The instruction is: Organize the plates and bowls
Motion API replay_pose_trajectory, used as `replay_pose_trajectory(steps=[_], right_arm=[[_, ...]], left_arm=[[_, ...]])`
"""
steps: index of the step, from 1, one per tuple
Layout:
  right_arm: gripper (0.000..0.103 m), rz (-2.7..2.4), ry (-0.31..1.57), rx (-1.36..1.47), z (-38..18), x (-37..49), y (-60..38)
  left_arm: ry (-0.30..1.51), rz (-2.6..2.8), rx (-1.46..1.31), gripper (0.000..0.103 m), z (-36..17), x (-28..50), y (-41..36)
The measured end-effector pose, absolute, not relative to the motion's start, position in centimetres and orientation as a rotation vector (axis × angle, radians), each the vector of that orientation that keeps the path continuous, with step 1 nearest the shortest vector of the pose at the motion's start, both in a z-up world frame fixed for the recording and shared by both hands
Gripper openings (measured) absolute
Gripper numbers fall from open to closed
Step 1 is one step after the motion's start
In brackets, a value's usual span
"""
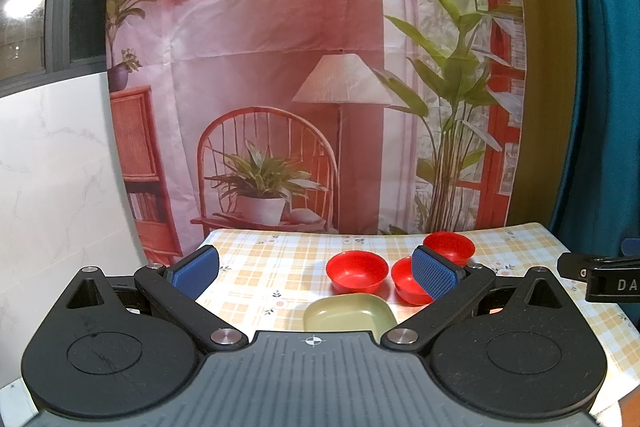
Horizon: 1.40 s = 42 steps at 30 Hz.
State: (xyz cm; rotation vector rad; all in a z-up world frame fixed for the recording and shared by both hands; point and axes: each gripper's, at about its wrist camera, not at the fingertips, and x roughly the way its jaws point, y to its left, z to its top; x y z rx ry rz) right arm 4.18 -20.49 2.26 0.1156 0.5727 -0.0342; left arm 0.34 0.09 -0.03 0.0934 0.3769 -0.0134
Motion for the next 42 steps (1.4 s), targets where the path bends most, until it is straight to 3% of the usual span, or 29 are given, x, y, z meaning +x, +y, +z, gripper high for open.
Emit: replay_pose_trajectory(steps=[19,32,35,38,41,42], right_arm=[[0.103,-0.086,0.547,0.038,-5.5,10.0,-21.5],[0.103,-0.037,0.675,0.143,-13.5,12.3,-23.2],[0.1,-0.032,0.694,0.149,-14.5,12.5,-23.4],[0.085,-0.024,0.714,0.137,-15.1,12.9,-23.5],[0.078,-0.013,0.727,0.149,-15.6,13.2,-24.0],[0.075,-0.01,0.732,0.154,-15.7,13.4,-24.3]], left_arm=[[0.423,0.001,0.133,0.103,-4.9,6.3,0.2],[0.55,-0.071,0.132,0.102,-11.4,10.3,-1.3],[0.589,-0.084,0.125,0.091,-12.6,11.0,-1.4],[0.652,-0.096,0.087,0.079,-13.9,11.9,-1.2],[0.71,-0.106,0.035,0.06,-14.9,12.8,-0.6],[0.725,-0.109,0.018,0.049,-15.2,13.1,-0.5]])
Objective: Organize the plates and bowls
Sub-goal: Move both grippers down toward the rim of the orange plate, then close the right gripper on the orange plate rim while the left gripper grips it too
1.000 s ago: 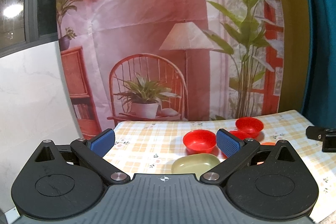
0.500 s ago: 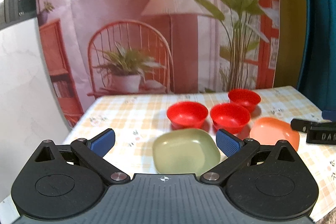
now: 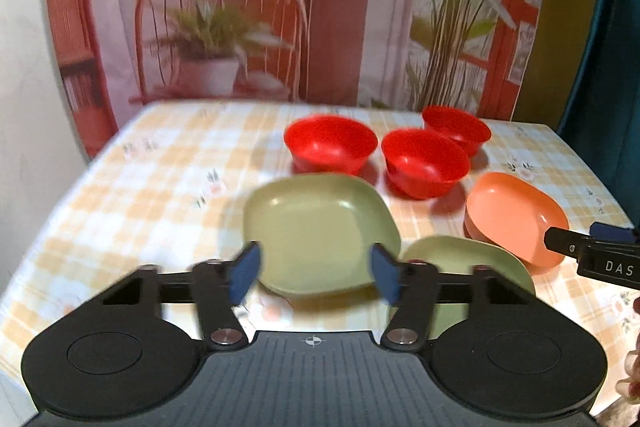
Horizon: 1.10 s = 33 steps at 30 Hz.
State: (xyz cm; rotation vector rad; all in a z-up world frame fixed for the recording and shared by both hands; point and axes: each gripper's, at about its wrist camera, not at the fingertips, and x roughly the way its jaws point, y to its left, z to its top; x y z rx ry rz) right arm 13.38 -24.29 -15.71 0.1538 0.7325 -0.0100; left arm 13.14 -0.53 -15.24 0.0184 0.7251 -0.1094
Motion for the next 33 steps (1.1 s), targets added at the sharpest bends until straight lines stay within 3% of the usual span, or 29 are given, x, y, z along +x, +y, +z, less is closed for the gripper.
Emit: replay_pose_trajectory(steps=[4,6,16,33], right_arm=[[0.065,-0.019,0.738,0.15,-16.4,13.9,-25.2],[0.062,-0.032,0.74,0.145,-16.7,14.2,-25.7],[0.037,-0.098,0.749,0.155,-19.0,16.0,-29.3],[0.03,-0.072,0.8,0.284,-21.9,16.6,-31.3]], left_arm=[[0.753,-0.17,0.011,0.029,-16.1,14.3,-1.3],[0.748,-0.202,0.03,0.026,-16.3,14.7,-2.2],[0.766,-0.369,0.05,0.026,-17.6,19.6,-8.9],[0.891,-0.413,0.182,0.026,-22.6,25.9,-15.7]])
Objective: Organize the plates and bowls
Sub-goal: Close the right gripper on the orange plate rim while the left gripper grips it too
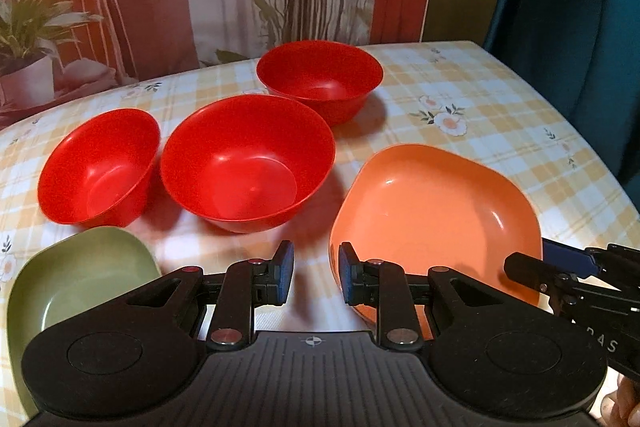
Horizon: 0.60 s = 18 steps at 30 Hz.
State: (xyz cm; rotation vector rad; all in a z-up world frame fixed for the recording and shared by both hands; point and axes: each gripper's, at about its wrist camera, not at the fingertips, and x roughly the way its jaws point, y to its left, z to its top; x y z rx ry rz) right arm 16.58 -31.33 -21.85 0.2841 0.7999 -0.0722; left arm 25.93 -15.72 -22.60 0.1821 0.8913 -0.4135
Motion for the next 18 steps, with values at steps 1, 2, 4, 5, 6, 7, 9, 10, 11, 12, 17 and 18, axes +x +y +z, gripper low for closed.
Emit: replay_pose_trajectory(steps=[1,2,4,5,6,7,9,10,11,12,17,18], right_arm=[[0.029,-0.071,0.8,0.287,-21.9,16.7,-31.4],[0.029,-0.069,0.8,0.29,-22.0,16.8,-31.4],[0.026,-0.065,0.801,0.295,-22.1,16.9,-31.4],[0.026,-0.064,0.801,0.296,-22.1,16.9,-31.3],[0.025,-0.066,0.801,0.294,-22.1,16.9,-31.3],[0.025,-0.066,0.801,0.294,-22.1,17.0,-31.2],[0.024,-0.066,0.802,0.3,-22.1,17.0,-31.2],[0.024,-0.071,0.803,0.299,-22.1,17.0,-31.2],[0.024,-0.07,0.803,0.302,-22.1,17.0,-31.3],[0.023,-0.073,0.802,0.305,-22.1,17.0,-31.4],[0.021,-0.088,0.786,0.319,-21.7,16.8,-31.9],[0.021,-0.09,0.78,0.318,-21.5,16.7,-31.9]], left_arm=[[0.895,-0.414,0.187,0.027,-22.8,26.1,-15.8],[0.899,-0.414,0.19,0.027,-22.9,26.2,-15.9],[0.906,-0.419,0.195,0.027,-23.1,26.3,-16.1],[0.908,-0.422,0.196,0.027,-23.2,26.4,-16.2],[0.909,-0.429,0.194,0.026,-23.3,26.4,-16.3],[0.909,-0.444,0.191,0.026,-23.4,26.4,-16.4],[0.904,-0.484,0.188,0.023,-23.4,26.2,-16.6],[0.898,-0.491,0.195,0.021,-23.4,25.9,-16.8],[0.89,-0.485,0.21,0.021,-23.4,25.7,-17.0],[0.885,-0.483,0.223,0.02,-23.4,25.6,-17.2],[0.874,-0.488,0.211,0.017,-22.8,25.0,-17.1],[0.869,-0.491,0.207,0.017,-22.6,24.9,-17.1]])
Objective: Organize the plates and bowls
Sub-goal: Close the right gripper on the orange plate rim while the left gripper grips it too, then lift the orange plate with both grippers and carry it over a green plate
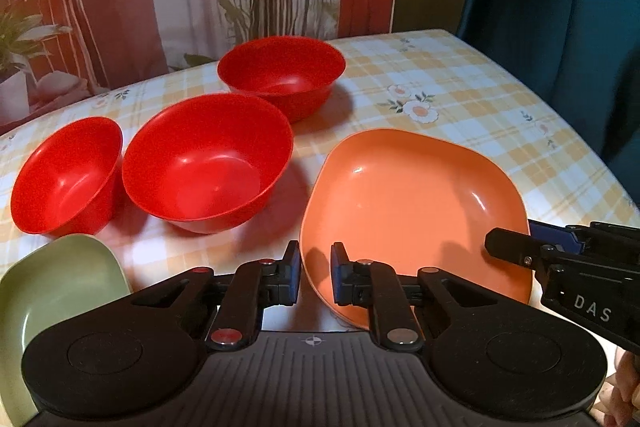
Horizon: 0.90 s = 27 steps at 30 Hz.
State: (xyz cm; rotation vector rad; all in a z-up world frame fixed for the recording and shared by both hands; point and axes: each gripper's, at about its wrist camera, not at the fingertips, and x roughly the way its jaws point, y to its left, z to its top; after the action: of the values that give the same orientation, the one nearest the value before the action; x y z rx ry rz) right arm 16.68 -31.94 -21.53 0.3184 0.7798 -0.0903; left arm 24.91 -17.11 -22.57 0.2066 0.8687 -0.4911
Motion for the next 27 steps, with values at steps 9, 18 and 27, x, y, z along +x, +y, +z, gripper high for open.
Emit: replay_pose_trajectory(steps=[9,18,27], right_arm=[[0.018,-0.086,0.741,0.304,-19.1,16.1,-31.9],[0.018,0.048,0.722,0.219,-16.2,17.7,-27.2],[0.017,0.224,0.741,0.087,-15.6,20.4,-18.7]], left_arm=[[0.791,-0.505,0.147,0.017,-19.3,23.1,-15.9],[0.743,-0.41,0.031,0.017,-16.8,20.3,-9.9],[0.758,-0.21,-0.083,0.017,-16.5,18.3,-2.3]])
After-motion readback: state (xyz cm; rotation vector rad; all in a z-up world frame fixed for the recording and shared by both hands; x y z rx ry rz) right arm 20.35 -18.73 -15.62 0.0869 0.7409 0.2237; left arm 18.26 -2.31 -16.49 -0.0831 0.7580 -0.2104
